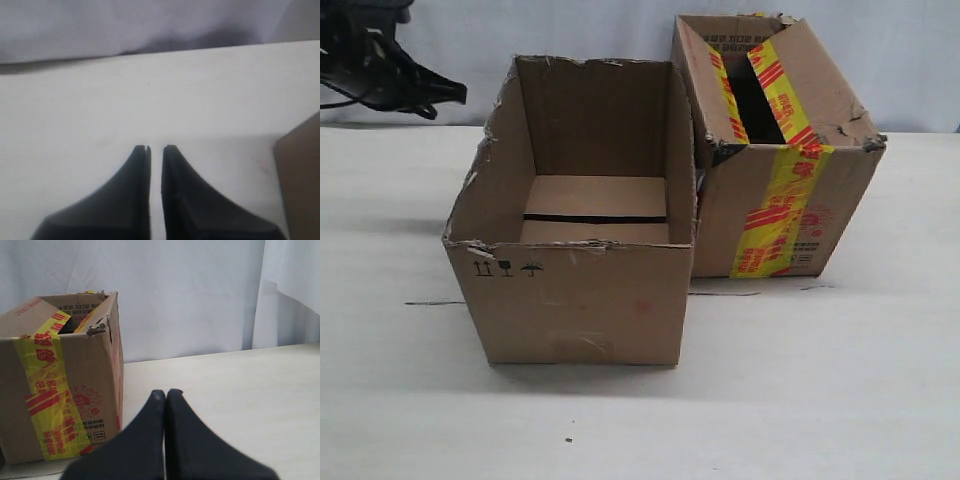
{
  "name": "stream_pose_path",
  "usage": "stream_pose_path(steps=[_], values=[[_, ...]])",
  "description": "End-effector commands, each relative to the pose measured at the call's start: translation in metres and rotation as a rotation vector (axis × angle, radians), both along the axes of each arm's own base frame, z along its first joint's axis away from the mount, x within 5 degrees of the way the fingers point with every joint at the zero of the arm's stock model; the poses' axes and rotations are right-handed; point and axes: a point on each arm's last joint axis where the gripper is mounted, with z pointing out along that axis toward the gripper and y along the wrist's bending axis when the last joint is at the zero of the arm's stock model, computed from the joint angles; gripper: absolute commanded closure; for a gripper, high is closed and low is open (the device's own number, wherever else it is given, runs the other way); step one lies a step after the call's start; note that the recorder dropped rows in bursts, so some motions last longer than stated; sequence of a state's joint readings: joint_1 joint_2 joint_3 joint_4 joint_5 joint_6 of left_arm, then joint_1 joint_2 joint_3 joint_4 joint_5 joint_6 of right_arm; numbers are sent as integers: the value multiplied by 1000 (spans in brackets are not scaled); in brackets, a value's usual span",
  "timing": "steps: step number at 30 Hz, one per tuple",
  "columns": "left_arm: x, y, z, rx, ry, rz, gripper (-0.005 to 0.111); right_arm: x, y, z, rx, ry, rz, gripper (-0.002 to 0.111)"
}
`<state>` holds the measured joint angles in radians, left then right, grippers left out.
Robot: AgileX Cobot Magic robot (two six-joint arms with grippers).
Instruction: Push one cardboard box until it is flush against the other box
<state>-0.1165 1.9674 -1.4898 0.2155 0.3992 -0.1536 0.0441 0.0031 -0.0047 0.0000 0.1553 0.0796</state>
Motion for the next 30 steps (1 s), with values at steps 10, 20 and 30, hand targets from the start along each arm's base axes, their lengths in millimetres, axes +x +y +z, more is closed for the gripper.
stream_pose_path(steps=[10, 20, 30], values=[[-225, 3, 59, -207, -324, -53, 107, 0, 0, -1, 5, -6, -8, 109], [-295, -36, 10, -277, -53, -270, 107, 0, 0, -1, 5, -6, -8, 109], [-306, -90, -12, -286, 15, -524, 107, 0, 0, -1, 5, -6, -8, 109]])
